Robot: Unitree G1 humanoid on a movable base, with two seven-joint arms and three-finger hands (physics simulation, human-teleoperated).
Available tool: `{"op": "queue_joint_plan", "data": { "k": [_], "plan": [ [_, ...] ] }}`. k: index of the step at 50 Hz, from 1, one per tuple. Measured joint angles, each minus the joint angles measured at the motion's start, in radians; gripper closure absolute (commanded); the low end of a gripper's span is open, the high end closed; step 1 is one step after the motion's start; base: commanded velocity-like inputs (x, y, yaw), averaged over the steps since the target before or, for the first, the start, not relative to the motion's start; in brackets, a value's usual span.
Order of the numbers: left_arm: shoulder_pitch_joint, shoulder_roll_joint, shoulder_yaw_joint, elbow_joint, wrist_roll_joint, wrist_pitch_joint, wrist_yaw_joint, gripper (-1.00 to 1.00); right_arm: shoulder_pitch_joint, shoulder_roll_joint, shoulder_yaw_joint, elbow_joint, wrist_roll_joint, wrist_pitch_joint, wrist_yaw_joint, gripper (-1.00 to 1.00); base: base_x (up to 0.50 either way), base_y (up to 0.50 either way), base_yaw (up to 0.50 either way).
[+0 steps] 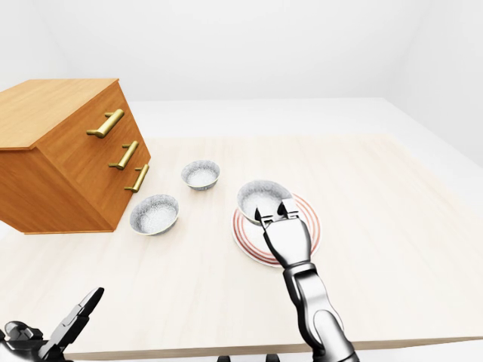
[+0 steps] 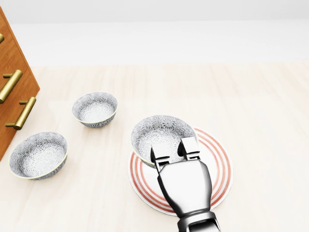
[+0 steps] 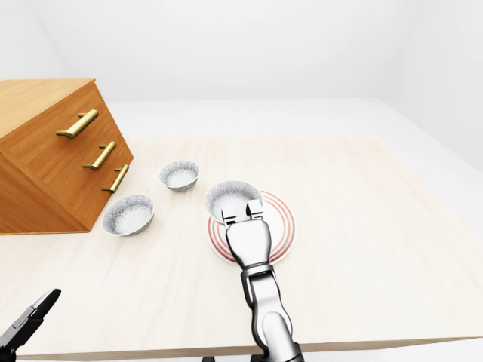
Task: Put the bowl at the front on the plate.
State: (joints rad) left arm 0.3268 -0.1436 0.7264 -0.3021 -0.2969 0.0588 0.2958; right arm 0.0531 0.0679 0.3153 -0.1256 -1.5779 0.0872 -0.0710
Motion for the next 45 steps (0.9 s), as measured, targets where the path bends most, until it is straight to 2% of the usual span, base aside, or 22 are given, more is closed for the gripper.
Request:
{"op": "queue_joint_plan", "data": {
  "k": [16, 45],
  "plan": [
    [0.0, 0.002, -0.001, 0.0, -0.007, -0.002, 0.001, -1.0, 0.022, -0.016, -0.035, 0.011, 0.012, 0.0, 0.006, 1.0, 0.0, 0.0, 0.0],
    [0.0, 0.001, 0.001, -0.001, -0.011, -0.004, 0.0, -1.0, 0.029, -0.031, -0.066, 0.065, 0.069, 0.0, -0.049, 1.0, 0.0, 0.0, 0.0]
  ]
}}
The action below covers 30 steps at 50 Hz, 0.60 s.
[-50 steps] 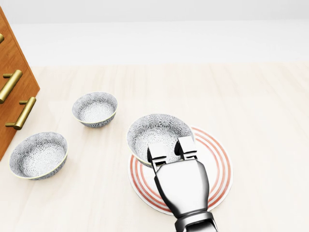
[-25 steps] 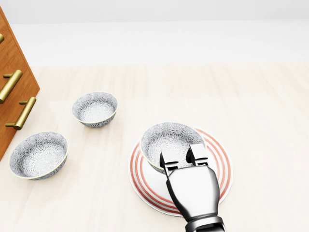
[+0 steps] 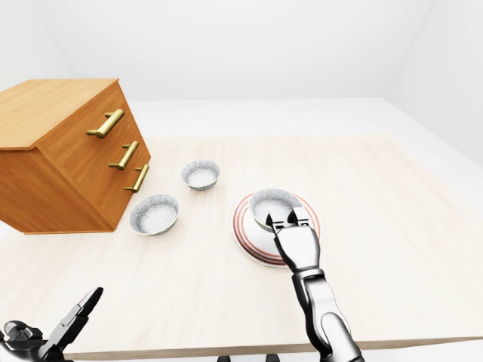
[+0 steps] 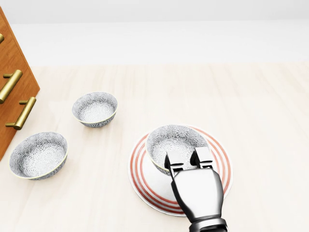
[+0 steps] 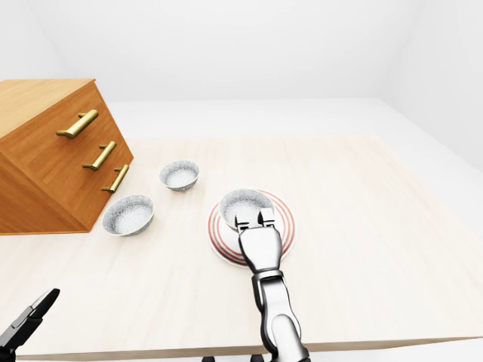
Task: Put the bowl at the front on the plate.
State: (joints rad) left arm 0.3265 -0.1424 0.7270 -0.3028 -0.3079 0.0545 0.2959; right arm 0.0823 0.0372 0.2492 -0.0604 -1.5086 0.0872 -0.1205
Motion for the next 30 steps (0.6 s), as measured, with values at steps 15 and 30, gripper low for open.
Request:
{"op": "queue_joint_plan", "data": {
  "k": [15, 30],
  "plan": [
    [-0.002, 0.002, -0.003, 0.007, 0.002, -0.004, 0.002, -1.0, -0.008, -0.003, -0.007, 0.012, -0.003, 0.0, -0.003, 1.0, 0.0, 0.0, 0.0],
    [0.0, 0.001, -0.001, -0.001, 0.0, 0.002, 0.001, -1.0, -0.021, -0.003, -0.014, 0.04, -0.028, 0.0, -0.007, 1.0, 0.0, 0.0, 0.0]
  ]
}}
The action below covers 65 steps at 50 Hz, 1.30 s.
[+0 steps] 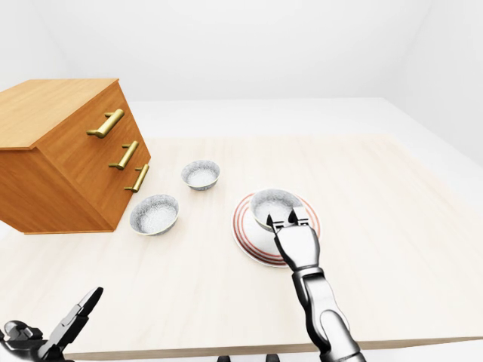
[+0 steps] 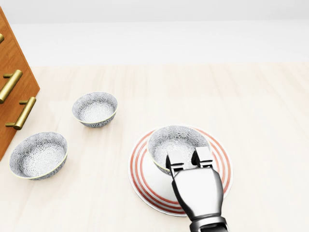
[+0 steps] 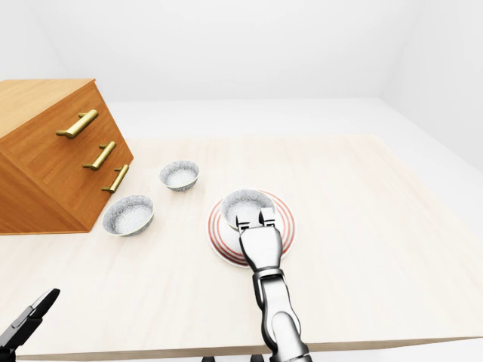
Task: Put the bowl at the front on the plate.
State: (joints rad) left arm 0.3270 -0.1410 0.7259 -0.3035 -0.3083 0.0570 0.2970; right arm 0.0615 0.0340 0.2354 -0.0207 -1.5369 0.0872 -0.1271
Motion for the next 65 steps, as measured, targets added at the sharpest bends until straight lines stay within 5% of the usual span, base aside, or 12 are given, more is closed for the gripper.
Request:
{"op": "queue_joint_plan", "data": {
  "k": [15, 16, 17, 18, 30, 40, 47, 59, 65],
  "plan": [
    [-0.001, -0.001, 0.001, 0.0, 0.0, 0.002, -0.001, -1.0, -0.009, 0.004, -0.001, 0.012, -0.01, 0.0, -0.002, 1.0, 0.0, 0.0, 0.0],
    [-0.001, -0.001, 0.001, 0.0, 0.001, 0.002, -0.001, -1.0, -0.01, 0.004, -0.001, 0.012, -0.012, 0.0, -0.001, 0.74, 0.0, 0.0, 0.0],
    [-0.001, -0.001, 0.001, 0.0, 0.001, 0.002, -0.001, -1.0, -0.01, 0.004, -0.001, 0.01, -0.019, 0.0, -0.001, -0.32, 0.0, 0.0, 0.0],
    [-0.001, -0.001, 0.001, -0.001, 0.001, 0.002, -0.001, -1.0, -0.011, 0.004, -0.001, 0.008, -0.03, 0.0, -0.001, -1.0, 0.0, 0.0, 0.0],
    [-0.002, 0.0, -0.001, 0.002, 0.004, 0.001, 0.001, -1.0, -0.005, 0.003, 0.003, -0.065, -0.15, 0.0, 0.046, -1.0, 0.0, 0.0, 0.0],
    [-0.001, 0.0, 0.0, 0.0, 0.003, 0.002, 0.0, -1.0, -0.037, -0.044, 0.029, -0.276, -0.314, 0.0, 0.256, -1.0, 0.0, 0.0, 0.0],
    [-0.001, 0.0, 0.001, 0.001, 0.003, 0.002, -0.002, -1.0, -0.145, -0.155, 0.034, -0.428, -0.375, 0.0, 0.453, -1.0, 0.0, 0.0, 0.0],
    [0.0, 0.0, -0.001, 0.003, 0.004, -0.001, -0.002, -1.0, -0.421, -0.263, -0.075, -0.624, -0.418, 0.0, 0.774, -1.0, 0.0, 0.0, 0.0],
    [-0.002, 0.0, -0.003, 0.008, 0.009, -0.004, -0.001, -1.0, -0.556, -0.292, -0.114, -0.671, -0.426, 0.0, 0.825, -1.0, 0.0, 0.0, 0.0]
  ]
}}
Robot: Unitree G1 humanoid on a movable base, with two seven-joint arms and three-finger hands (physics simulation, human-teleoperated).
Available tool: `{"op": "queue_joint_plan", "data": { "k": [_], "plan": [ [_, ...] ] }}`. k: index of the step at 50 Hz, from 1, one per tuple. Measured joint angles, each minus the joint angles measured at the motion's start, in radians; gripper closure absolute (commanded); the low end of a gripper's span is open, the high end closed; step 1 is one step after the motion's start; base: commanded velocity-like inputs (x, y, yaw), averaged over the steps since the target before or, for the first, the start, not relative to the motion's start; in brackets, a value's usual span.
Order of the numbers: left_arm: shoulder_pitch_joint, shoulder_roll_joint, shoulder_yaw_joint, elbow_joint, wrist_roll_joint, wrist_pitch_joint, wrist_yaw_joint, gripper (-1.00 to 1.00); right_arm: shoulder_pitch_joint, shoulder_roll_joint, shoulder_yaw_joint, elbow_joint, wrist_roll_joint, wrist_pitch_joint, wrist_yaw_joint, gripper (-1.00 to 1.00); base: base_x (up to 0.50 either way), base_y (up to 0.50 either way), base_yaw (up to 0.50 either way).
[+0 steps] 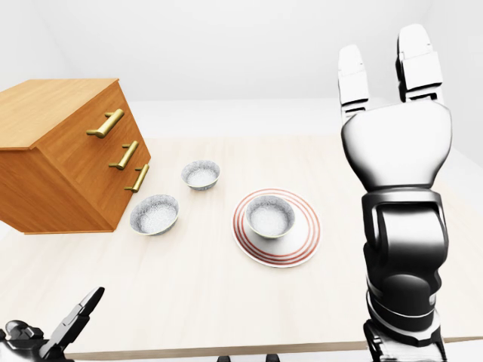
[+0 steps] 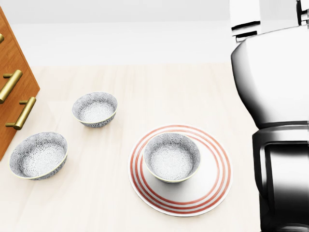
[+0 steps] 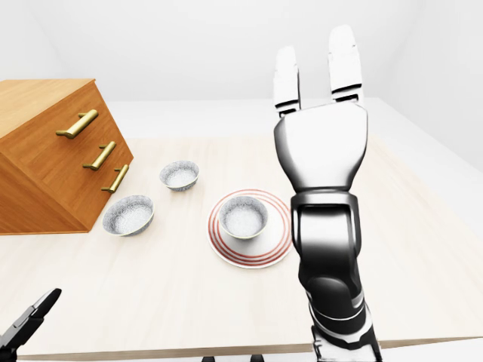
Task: Put the bowl at the front on the plate.
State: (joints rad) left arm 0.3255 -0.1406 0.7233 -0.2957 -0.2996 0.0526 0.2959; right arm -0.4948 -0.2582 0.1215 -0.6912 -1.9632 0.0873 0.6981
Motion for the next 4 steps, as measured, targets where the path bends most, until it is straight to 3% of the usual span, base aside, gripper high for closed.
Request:
{"op": "queue_joint_plan", "data": {
  "k": [4],
  "plan": [
    [-0.002, 0.002, -0.002, 0.006, 0.003, -0.003, 0.003, -1.0, -0.079, 0.008, -0.004, -0.007, -0.004, 0.0, 0.0, -1.0, 0.0, 0.0, 0.0]
  ]
}}
